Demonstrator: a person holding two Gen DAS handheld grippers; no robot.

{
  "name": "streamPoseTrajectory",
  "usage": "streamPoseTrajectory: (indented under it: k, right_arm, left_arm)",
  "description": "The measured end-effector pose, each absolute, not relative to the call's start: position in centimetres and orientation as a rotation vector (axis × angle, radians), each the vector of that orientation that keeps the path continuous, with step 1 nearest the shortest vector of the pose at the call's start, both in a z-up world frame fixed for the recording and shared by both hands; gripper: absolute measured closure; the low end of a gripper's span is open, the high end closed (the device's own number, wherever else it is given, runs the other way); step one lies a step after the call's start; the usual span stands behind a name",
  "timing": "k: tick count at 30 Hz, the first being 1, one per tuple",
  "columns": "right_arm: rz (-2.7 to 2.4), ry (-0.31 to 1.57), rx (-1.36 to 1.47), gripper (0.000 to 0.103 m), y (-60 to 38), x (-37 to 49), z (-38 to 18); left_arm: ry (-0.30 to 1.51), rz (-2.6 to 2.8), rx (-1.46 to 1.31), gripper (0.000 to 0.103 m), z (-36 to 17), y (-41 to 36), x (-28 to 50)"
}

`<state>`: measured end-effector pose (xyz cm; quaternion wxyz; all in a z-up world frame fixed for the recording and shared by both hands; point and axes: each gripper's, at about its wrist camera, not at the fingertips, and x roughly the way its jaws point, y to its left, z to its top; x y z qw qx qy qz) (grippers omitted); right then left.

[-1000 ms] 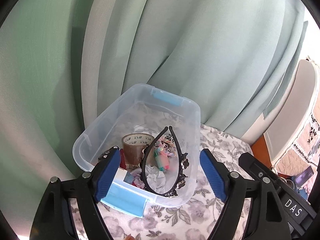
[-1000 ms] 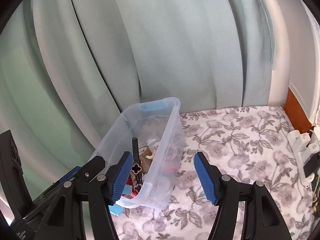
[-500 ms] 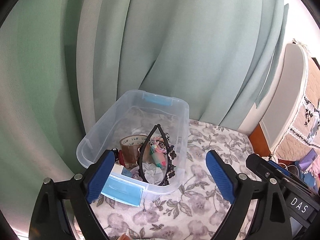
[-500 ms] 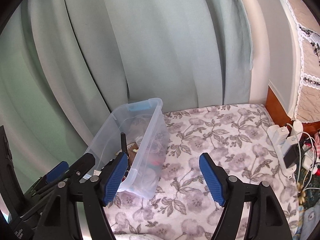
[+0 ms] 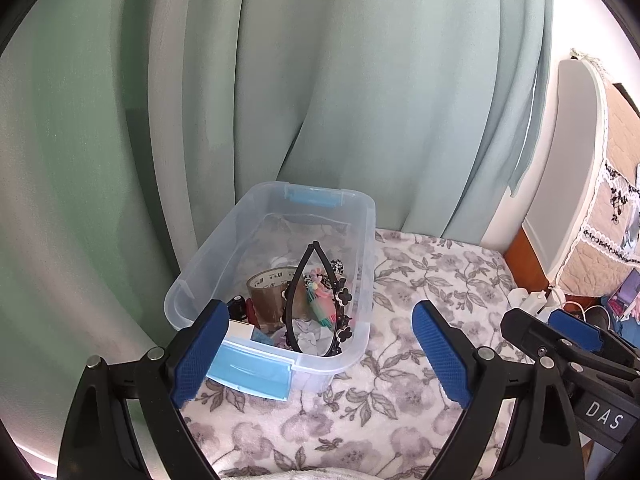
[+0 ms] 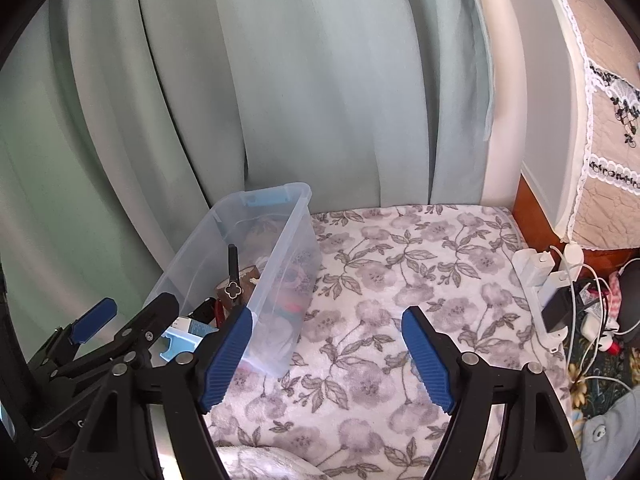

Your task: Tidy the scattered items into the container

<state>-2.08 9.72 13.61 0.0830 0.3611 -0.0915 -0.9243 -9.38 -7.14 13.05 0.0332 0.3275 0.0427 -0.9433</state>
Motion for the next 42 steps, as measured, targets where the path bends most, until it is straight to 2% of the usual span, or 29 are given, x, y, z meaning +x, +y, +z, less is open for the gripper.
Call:
streamPoseTrajectory:
  k: [16,42]
  right_arm:
    - [-2.743,-0.146,1.138,0.021,9.2,-2.1,13.2]
    - [-2.748,-0.194,1.168,0.021,10.5,-1.7,12.7]
  left_arm:
    - [0.15,-2.827,1.116,0.01,11.9,-7.1,-10.2]
    - [0.075,-2.805,1.135,0.01,11.3,-5.9,-10.4]
